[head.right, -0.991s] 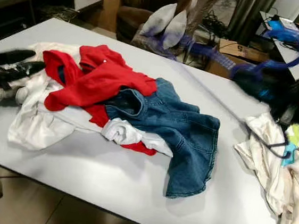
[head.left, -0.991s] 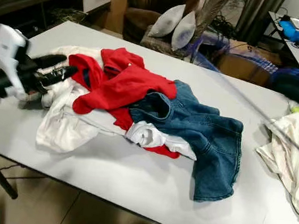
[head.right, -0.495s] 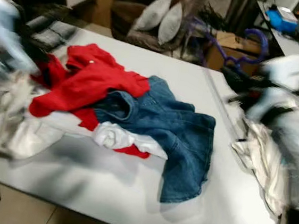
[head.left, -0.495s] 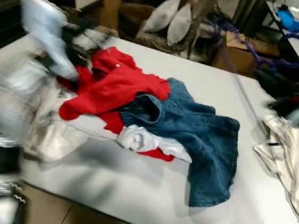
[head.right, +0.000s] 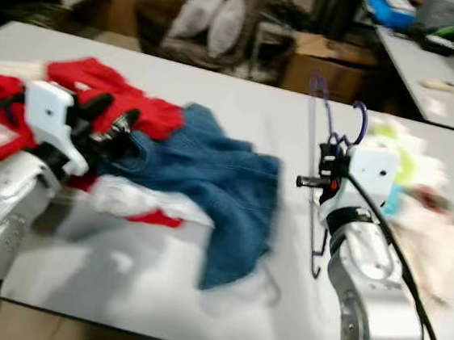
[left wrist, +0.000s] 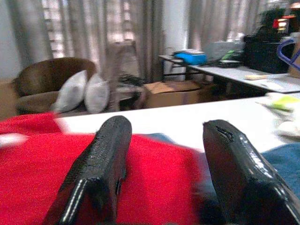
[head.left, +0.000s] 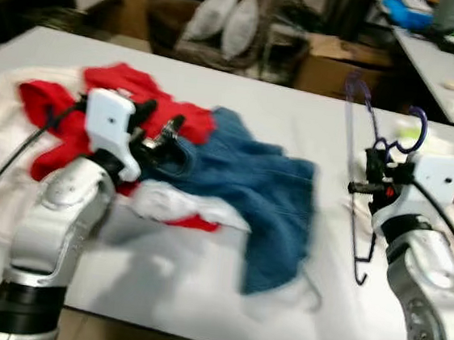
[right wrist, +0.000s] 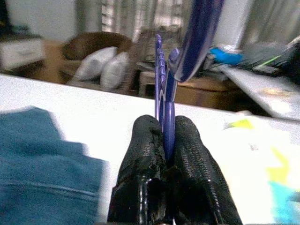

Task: Hang hanger

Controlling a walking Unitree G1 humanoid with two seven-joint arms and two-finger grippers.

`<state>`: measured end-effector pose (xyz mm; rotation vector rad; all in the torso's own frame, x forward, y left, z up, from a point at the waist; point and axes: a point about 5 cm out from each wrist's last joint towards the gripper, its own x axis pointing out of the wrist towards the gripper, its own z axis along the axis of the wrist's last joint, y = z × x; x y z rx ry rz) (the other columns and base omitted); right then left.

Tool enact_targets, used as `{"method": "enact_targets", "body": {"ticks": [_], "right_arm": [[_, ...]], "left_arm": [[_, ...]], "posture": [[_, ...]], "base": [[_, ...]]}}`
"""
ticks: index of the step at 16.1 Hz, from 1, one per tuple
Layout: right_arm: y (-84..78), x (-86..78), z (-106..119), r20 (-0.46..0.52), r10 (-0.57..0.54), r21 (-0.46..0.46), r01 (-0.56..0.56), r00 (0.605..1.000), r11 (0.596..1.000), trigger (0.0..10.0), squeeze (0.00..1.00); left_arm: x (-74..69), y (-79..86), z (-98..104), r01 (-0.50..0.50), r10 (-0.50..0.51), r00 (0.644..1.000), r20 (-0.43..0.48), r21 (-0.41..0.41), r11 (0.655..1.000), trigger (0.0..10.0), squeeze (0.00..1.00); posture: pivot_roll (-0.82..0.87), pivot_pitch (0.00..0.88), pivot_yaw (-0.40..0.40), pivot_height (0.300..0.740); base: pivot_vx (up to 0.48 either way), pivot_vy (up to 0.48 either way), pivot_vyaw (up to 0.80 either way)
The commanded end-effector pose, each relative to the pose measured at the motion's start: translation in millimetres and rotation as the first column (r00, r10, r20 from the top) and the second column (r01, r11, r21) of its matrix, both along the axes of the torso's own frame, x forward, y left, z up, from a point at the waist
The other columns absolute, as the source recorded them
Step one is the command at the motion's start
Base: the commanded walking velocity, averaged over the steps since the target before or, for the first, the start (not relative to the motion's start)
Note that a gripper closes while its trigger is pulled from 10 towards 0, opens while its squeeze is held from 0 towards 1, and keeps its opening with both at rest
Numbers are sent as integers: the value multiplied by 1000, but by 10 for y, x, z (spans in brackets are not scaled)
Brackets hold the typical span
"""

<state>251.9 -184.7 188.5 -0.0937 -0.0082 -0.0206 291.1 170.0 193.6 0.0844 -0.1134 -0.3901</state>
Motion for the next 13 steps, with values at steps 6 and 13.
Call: {"method": "enact_targets", "body": {"ticks": [6, 13], "right_arm": [[64, 31, 69, 100, -22, -119, 34, 995, 992, 10000, 0], [130, -38, -169, -33, -16, 81, 18, 999, 997, 10000, 0]], "left_arm": [[22, -5, -12, -53, 52, 998, 24, 21, 998, 10000, 0], [81, -127, -133, -29, 28, 998, -48, -22, 999, 10000, 0]], "posture": [[19, 0, -73, 740], [2, 0, -56, 740]], "base": [[0, -420, 0], [0, 31, -325]]}}
